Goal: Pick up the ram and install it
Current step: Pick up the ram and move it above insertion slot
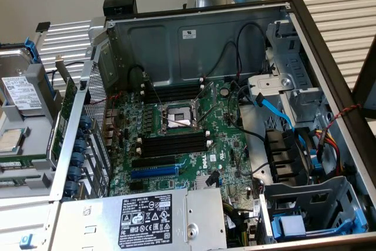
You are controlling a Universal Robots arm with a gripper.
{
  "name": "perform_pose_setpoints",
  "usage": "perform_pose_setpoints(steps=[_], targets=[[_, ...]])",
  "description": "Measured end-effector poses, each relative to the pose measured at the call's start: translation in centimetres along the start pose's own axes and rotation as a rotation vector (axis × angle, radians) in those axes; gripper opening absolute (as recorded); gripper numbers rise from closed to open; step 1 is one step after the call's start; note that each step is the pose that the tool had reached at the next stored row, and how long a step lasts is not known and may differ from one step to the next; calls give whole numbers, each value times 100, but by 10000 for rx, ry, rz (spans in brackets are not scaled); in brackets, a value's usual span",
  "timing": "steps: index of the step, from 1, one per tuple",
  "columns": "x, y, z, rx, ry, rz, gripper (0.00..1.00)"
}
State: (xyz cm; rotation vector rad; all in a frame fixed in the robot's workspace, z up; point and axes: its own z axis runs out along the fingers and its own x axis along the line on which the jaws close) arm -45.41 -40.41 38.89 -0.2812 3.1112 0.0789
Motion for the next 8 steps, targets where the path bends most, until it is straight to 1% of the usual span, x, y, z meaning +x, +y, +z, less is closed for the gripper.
perform_pose_setpoints(steps=[8], targets=[[0, 0, 9, -31, 71, -1459, 11]])
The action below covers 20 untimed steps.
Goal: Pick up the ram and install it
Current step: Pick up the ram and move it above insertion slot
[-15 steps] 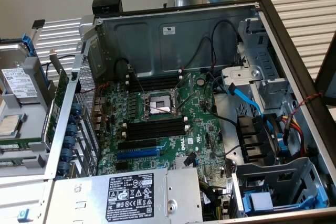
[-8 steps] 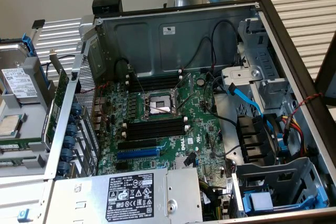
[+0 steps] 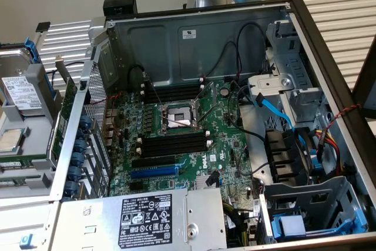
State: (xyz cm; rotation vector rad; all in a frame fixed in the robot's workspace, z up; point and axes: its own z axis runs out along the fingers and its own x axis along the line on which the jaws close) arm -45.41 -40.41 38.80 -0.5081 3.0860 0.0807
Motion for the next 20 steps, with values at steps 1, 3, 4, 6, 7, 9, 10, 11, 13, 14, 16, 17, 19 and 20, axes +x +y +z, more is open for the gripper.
perform_pose_setpoints(steps=[1, 3, 4, 6, 7, 9, 10, 11, 13, 14, 16, 17, 19, 20], targets=[[0, 0, 2, -3, 9, -169, 11], [0, 0, 6, -11, 26, -540, 11], [0, 0, 8, -15, 35, -713, 11], [0, -1, 14, -23, 53, -1077, 11], [0, -1, 16, -27, 62, -1263, 11], [0, -1, 22, -34, 81, -1622, 11], [0, -1, 26, -38, 90, -1802, 11], [0, -2, 30, -42, 99, -1986, 11], [1, -2, 38, -50, 116, -2351, 11], [1, -2, 43, -54, 124, -2531, 11], [1, -2, 50, -61, 143, -2901, 11], [1, -3, 54, -65, 151, -3087, 11], [1, -3, 61, -73, 170, -3446, 11], [1, -3, 65, -77, 178, -3625, 11]])
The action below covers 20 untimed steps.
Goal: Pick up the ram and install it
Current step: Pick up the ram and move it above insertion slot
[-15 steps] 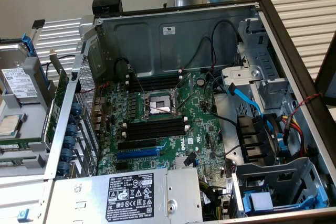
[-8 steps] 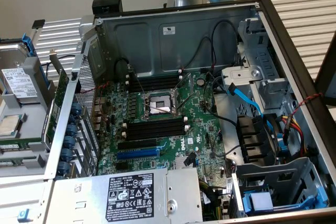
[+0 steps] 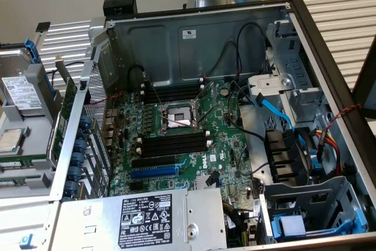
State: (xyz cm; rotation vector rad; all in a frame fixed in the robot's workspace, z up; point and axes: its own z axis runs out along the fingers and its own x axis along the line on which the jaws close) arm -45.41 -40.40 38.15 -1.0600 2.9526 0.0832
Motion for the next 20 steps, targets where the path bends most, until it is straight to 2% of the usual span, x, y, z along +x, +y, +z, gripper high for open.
perform_pose_setpoints(steps=[20], targets=[[2, -5, 103, -77, 177, -3636, 11]])
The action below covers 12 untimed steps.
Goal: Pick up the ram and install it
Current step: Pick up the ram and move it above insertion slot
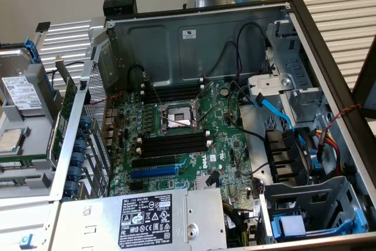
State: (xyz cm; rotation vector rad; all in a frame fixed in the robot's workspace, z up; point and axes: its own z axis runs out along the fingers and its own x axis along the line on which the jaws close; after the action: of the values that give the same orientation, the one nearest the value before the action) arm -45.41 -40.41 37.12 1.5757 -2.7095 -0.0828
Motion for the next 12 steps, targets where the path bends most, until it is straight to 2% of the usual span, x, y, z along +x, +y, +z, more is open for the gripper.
perform_pose_setpoints(steps=[12], targets=[[1, -3, 69, -5, 84, -2178, 11]])
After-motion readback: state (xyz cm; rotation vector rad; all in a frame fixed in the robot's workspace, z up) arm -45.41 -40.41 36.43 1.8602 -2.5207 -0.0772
